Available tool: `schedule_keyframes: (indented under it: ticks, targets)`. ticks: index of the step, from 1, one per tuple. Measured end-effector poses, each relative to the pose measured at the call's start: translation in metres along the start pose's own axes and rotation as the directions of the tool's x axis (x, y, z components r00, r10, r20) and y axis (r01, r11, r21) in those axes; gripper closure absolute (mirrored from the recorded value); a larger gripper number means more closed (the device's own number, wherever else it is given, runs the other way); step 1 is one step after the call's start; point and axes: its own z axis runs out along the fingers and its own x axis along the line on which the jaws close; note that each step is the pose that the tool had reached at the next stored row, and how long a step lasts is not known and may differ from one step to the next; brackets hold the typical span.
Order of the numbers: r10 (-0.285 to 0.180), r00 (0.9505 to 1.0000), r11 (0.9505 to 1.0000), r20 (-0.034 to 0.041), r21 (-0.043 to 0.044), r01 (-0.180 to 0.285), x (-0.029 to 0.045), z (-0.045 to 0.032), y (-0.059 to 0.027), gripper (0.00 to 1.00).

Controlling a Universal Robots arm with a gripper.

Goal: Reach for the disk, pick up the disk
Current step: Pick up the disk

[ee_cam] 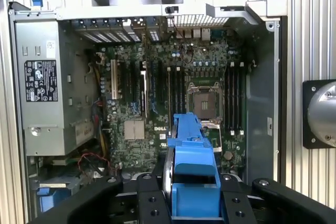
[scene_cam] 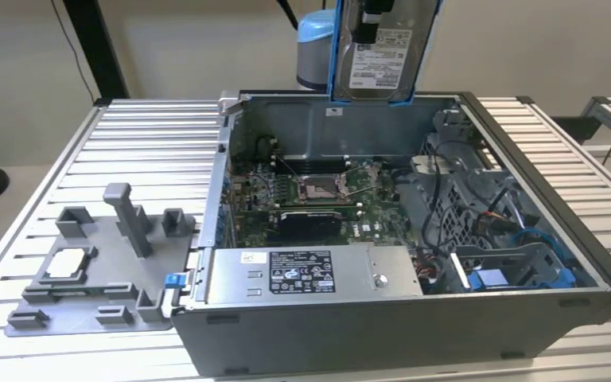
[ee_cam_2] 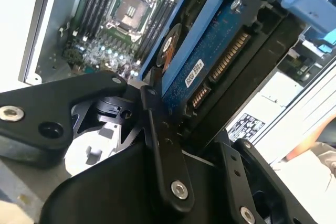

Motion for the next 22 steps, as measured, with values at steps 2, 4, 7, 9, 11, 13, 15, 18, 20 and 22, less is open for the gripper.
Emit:
schedule_keyframes:
  ticks: [2, 4, 7, 9, 11, 13, 15, 18, 20, 22]
  targets:
    - [0.000, 1.0000, 1.0000, 0.0000, -0.0001, 0.000, -0.0003, -0.0001, -0.0046, 1.00]
    - [0.000, 1.0000, 1.0000, 0.0000, -0.0002, 0.000, -0.0005, -0.0001, -0.0091, 1.00]
    - [0.000, 1.0000, 1.0000, 0.0000, -0.0005, 0.000, -0.0010, -0.0002, -0.0162, 1.00]
    - [0.000, 1.0000, 1.0000, -0.0001, -0.0006, 0.000, -0.0013, -0.0002, -0.0209, 1.00]
    - [0.000, 1.0000, 1.0000, 0.0000, -0.0007, 0.000, -0.0015, -0.0003, -0.0257, 1.00]
    - [0.000, 1.0000, 1.0000, 0.0000, -0.0009, 0.000, -0.0018, -0.0003, -0.0304, 1.00]
    - [0.000, 1.0000, 1.0000, 0.0000, -0.0010, 0.000, -0.0021, -0.0004, -0.0351, 1.00]
    - [0.000, 1.0000, 1.0000, 0.0000, -0.0012, 0.000, -0.0024, -0.0005, -0.0418, 1.00]
    - [0.000, 1.0000, 1.0000, 0.0000, -0.0013, 0.000, -0.0027, -0.0005, -0.0463, 1.00]
    - [0.000, 1.0000, 1.0000, -0.0001, -0.0014, 0.000, -0.0029, -0.0006, -0.0506, 1.00]
